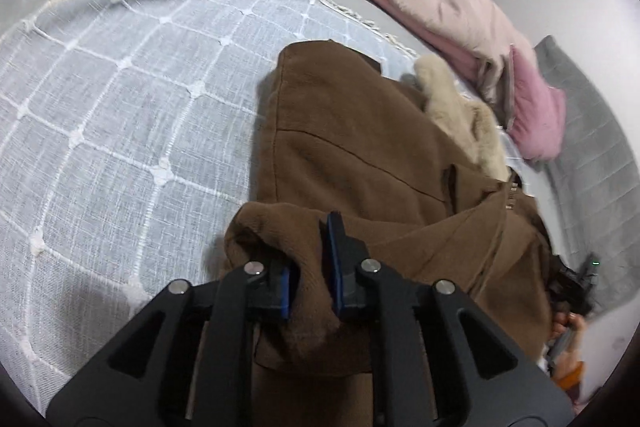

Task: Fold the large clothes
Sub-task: 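Grasp the coat hem corners with both grippers and lift them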

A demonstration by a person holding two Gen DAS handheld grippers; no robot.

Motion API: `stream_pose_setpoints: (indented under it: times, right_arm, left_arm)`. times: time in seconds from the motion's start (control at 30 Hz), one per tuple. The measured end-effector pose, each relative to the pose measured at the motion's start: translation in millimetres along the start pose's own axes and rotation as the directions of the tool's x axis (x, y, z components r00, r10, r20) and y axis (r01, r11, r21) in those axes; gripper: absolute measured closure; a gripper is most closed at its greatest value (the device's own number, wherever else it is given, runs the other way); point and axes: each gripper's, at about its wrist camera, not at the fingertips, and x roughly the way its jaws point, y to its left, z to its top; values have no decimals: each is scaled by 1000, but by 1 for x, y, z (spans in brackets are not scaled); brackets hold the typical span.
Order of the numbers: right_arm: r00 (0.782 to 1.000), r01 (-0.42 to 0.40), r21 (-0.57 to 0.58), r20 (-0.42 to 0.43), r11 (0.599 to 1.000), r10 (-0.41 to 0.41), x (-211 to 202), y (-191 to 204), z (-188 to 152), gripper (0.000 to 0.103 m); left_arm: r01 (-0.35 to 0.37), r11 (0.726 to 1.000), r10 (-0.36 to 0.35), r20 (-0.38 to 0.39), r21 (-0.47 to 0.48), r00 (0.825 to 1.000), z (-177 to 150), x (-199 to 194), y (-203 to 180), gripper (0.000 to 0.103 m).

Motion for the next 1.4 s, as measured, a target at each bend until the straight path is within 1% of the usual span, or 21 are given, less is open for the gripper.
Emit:
stream_pose_setpoints:
  times: [0.13, 0.17, 0.2, 0.27, 0.33, 0.4, 0.5, 0.6, 0.7, 0.73, 0.83, 0.87, 0.9, 0.93, 1.0, 1.1, 1.2, 1.23, 1.27, 1.33, 1.4]
  right_arm:
    - [995, -88, 37, -35, 995, 89, -21, -6, 7, 81]
    - [993, -110, 22, -27, 994, 111, -33, -6, 10, 76]
    - [993, -120, 3, -10, 993, 120, -43, -4, 13, 71]
    - [993, -109, -49, 39, 993, 111, -67, -1, 17, 61]
    - [992, -93, -95, 73, 991, 100, -87, 0, 20, 53]
    - [994, -64, -128, 77, 990, 74, -94, 2, 22, 45]
    - [999, 25, -215, 51, 976, -14, -88, 7, 20, 43]
    - [997, 69, -276, 0, 959, -72, -65, 13, 16, 43]
    - [994, 90, -306, -36, 948, -106, -36, 22, 15, 43]
    - [993, 102, -316, -29, 943, -117, -28, 27, 17, 43]
    - [991, 131, -333, 22, 934, -131, -11, 42, 22, 43]
    - [990, 139, -332, 43, 933, -132, -6, 46, 23, 43]
    - [989, 144, -326, 61, 934, -132, -1, 51, 24, 45]
    - [988, 154, -322, 81, 934, -135, 1, 55, 23, 48]
    - [984, 173, -329, 104, 928, -147, 4, 61, 22, 92]
    - [948, 287, -362, 241, 887, -209, -21, 82, 16, 94]
    - [922, 301, -353, 346, 886, -176, -54, 103, 25, 94]
    - [911, 299, -351, 382, 887, -156, -65, 114, 30, 94]
    - [896, 313, -352, 418, 882, -152, -72, 124, 34, 94]
    - [857, 343, -360, 499, 868, -133, -86, 145, 43, 94]
    - [813, 379, -349, 569, 857, -127, -92, 164, 60, 94]
  left_arm:
    - [42, 998, -41, -20, 37, 999, 4, -30, -8, 72]
    - [31, 998, -31, 1, 49, 1000, 5, -38, -9, 62]
    - [-9, 997, 5, 52, 75, 999, 5, -53, -12, 41]
    - [-85, 990, 65, 165, 117, 984, 4, -76, -15, 22]
    - [-133, 973, 90, 223, 186, 971, 2, -90, -17, 22]
    - [-169, 958, 127, 184, 233, 975, 3, -81, -15, 22]
    - [-210, 927, 186, 107, 310, 977, -1, -57, -13, 22]
    - [-205, 902, 204, 43, 381, 978, -5, -33, -18, 22]
    - [-201, 891, 204, 37, 407, 978, -2, -14, -28, 22]
    - [-195, 892, 196, 40, 407, 980, 2, -9, -32, 23]
    - [-196, 885, 180, 79, 422, 981, 16, 3, -53, 39]
    - [-208, 881, 187, 92, 424, 978, 19, 5, -57, 53]
    - [-207, 882, 183, 96, 424, 978, 22, 8, -62, 88]
    - [-196, 891, 178, 82, 409, 981, 24, 9, -66, 96]
    - [-219, 895, 160, 179, 389, 971, 19, -6, -76, 97]
    - [-238, 903, 117, 327, 358, 938, 16, -44, -90, 97]
    - [-228, 919, 84, 406, 322, 910, 32, -71, -103, 97]
    - [-234, 919, 75, 443, 316, 894, 40, -79, -111, 97]
    - [-247, 916, 76, 470, 315, 880, 48, -83, -117, 97]
    - [-289, 909, 85, 544, 301, 835, 70, -90, -133, 97]
    - [-296, 915, 94, 566, 276, 819, 91, -86, -139, 97]
